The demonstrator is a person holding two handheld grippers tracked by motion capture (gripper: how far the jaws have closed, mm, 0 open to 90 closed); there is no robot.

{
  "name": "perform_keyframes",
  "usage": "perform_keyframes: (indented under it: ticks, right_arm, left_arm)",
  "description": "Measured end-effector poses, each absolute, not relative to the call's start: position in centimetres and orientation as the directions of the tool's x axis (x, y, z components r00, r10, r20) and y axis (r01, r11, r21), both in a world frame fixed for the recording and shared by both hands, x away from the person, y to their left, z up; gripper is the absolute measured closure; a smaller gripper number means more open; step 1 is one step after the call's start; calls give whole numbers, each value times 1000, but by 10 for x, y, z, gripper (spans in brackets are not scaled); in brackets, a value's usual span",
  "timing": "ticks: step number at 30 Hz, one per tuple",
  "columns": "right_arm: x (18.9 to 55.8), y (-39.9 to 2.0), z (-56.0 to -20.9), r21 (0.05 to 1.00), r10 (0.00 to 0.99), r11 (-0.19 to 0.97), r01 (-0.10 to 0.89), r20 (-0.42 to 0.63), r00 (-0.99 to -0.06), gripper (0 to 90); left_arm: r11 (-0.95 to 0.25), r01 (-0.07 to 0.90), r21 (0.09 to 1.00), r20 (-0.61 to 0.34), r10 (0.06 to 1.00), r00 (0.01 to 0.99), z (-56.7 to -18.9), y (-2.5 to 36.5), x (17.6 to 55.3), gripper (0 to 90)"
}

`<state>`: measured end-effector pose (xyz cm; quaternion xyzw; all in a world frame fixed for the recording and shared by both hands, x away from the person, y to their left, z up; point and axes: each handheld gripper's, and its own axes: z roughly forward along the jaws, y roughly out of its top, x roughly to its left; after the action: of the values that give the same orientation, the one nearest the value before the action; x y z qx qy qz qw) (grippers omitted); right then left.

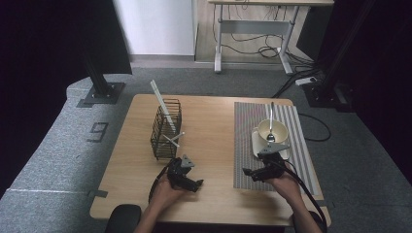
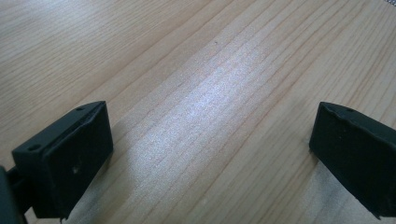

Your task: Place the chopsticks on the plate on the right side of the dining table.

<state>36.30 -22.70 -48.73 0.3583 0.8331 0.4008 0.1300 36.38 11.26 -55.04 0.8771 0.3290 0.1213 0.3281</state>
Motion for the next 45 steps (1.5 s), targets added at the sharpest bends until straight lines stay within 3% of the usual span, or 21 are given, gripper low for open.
perform_keyframes:
  ticks: [7,12,17,39,45]
  right_arm:
    - [372,-205,-466,750,657,454,481,83,-750,70]
    - [378,-182,-449,750,611,519,411,12,-792,69]
    - [385,-164,-437,749,571,535,392,22,-821,72]
    - [418,-99,-385,783,509,506,362,68,-858,129]
    - [422,-77,-376,795,462,487,362,118,-879,229]
  left_arm:
    - [-568,499,655,-4,657,754,-550,113,364,0]
    - [-569,498,654,-4,656,755,-550,113,364,0]
    - [-569,498,655,-3,657,754,-550,113,364,0]
    - [-567,499,655,-5,658,753,-550,113,364,0]
    - [-567,499,655,-5,658,753,-550,113,364,0]
